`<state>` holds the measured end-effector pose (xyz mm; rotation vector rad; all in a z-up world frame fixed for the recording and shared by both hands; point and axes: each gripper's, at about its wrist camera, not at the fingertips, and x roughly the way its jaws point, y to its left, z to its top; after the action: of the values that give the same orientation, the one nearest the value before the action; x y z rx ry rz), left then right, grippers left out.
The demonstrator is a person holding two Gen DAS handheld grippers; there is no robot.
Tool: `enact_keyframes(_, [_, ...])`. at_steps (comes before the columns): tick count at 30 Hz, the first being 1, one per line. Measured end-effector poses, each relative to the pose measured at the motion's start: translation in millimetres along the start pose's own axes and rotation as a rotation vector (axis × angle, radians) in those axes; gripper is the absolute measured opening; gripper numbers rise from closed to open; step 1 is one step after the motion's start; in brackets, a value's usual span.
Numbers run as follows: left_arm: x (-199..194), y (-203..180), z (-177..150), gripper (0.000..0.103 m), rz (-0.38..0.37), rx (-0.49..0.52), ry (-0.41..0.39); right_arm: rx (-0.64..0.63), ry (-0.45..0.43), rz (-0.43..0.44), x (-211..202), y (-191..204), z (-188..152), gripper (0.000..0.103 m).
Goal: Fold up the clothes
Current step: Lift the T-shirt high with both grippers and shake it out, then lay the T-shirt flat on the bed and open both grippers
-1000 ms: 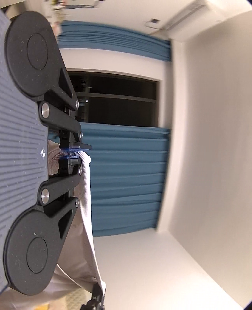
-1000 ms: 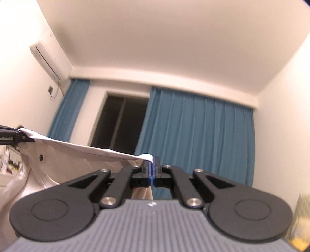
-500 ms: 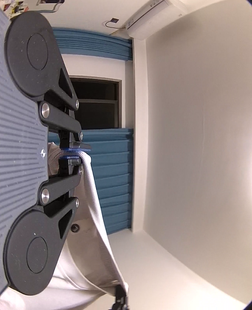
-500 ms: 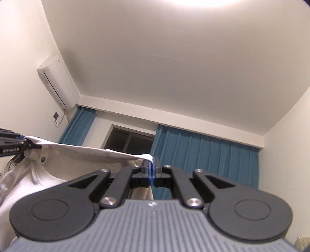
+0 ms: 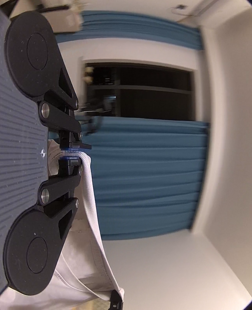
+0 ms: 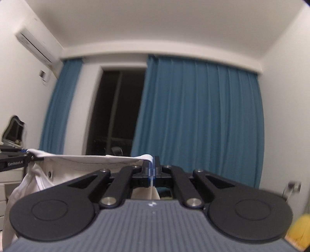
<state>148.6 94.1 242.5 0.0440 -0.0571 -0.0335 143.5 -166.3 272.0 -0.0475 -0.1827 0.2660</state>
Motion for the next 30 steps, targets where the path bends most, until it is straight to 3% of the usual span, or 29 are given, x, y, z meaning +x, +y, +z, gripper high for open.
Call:
enact_keyframes(4, [101, -9, -95, 0.008, 0.011, -0.038, 0.129, 0.058, 0.052, -0.034, 81, -10, -108, 0.003])
enact_keyframes(6, [150, -13, -147, 0.008, 0.020, -0.041, 0.208, 0.081, 0.124, -0.049, 127, -19, -169, 0.003])
enact_keyframes(11, [249, -12, -268, 0.008, 0.050, -0.015, 0.421, 0.125, 0.389, -0.051, 221, -28, -306, 0.003])
enact_keyframes(16, [313, 27, -342, 0.009, 0.020, -0.099, 0.662, 0.167, 0.660, -0.024, 288, -29, -418, 0.005])
enact_keyframes(19, [318, 64, -359, 0.010, -0.013, -0.188, 0.685, 0.176, 0.713, -0.016, 293, -26, -443, 0.008])
enact_keyframes(22, [316, 71, -362, 0.012, -0.046, -0.177, 0.685, 0.184, 0.725, -0.015, 291, -28, -444, 0.016])
enact_keyframes(23, [314, 72, -359, 0.018, -0.052, -0.170, 0.686, 0.185, 0.727, -0.016, 290, -30, -441, 0.027])
enact_keyframes(24, [309, 70, -351, 0.032, -0.054, -0.165, 0.687, 0.187, 0.730, -0.017, 289, -31, -439, 0.036])
enact_keyframes(25, [305, 70, -345, 0.043, -0.053, -0.158, 0.689, 0.189, 0.732, -0.018, 288, -33, -436, 0.054])
enact_keyframes(26, [298, 68, -335, 0.061, -0.049, -0.147, 0.684, 0.191, 0.735, -0.019, 287, -34, -433, 0.062])
enact_keyframes(27, [288, 67, -326, 0.065, -0.049, -0.135, 0.665, 0.193, 0.737, -0.020, 285, -36, -431, 0.063])
enact_keyframes(30, [264, 63, -298, 0.065, -0.045, -0.115, 0.634, 0.171, 0.730, -0.015, 267, -38, -417, 0.066])
